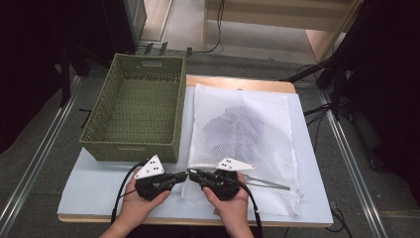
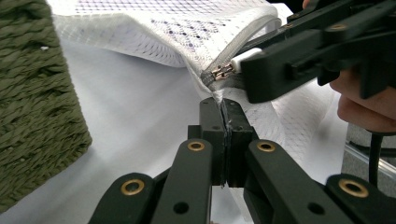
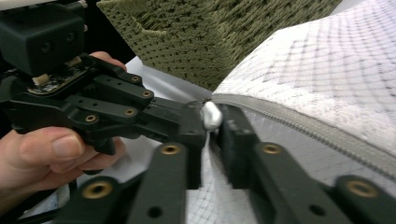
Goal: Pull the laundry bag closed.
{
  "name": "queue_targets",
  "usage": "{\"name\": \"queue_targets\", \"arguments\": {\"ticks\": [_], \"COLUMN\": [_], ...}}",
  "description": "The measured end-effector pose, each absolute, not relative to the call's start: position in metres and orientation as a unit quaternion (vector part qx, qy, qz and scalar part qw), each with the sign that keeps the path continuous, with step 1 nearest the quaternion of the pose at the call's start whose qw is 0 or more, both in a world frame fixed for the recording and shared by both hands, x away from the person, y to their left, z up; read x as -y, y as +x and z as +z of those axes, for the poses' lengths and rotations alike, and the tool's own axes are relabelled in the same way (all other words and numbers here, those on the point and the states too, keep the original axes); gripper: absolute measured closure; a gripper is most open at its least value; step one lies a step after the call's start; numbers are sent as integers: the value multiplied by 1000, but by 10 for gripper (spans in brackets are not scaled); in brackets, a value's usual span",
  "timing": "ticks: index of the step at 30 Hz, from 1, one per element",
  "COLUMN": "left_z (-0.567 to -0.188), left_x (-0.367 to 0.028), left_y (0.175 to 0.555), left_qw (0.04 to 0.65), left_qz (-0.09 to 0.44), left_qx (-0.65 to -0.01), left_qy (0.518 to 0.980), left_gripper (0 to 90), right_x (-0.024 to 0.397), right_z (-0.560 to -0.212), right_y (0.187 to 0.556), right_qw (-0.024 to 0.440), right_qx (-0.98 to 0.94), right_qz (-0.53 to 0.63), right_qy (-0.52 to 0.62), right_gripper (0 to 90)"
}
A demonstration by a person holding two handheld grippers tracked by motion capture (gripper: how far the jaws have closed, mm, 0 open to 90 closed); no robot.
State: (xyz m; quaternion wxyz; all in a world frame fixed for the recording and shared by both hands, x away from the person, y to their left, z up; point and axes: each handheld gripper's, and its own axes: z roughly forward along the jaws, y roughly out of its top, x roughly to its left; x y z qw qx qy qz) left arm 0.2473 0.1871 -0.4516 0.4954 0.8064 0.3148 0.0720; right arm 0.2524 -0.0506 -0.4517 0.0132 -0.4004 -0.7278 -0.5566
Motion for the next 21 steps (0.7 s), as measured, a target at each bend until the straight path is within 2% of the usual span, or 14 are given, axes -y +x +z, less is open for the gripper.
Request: {"name": "queue_targets", "arguments": {"ticks": [2,9,12,13,16,18,21], "left_z": [-452,-452,-454,-454,-455,-456,-454], "left_x": [-186,-186,-185,-185,-184,-183,-183], "left_y": [248,251,253,254,254,253,254], "left_qw": [494,501,511,512,510,504,498], "left_qz": [69,53,44,46,46,51,52], "left_qx": [-316,-319,-324,-324,-318,-316,-317], "left_qy": [807,803,795,794,798,803,805], "left_gripper": [900,887,762,752,802,881,899], "right_x": [52,55,54,53,52,53,53], "right_z": [-452,-451,-451,-451,-451,-452,-452], "right_y": [252,248,247,247,247,247,247], "right_qw": [13,1,5,1,-3,-5,-10], "right_qx": [728,726,726,727,727,729,731], "right_qz": [-558,-559,-565,-565,-565,-564,-562], "right_qy": [-399,-400,-393,-389,-389,-388,-386], "right_gripper": [870,874,874,874,874,874,874]}}
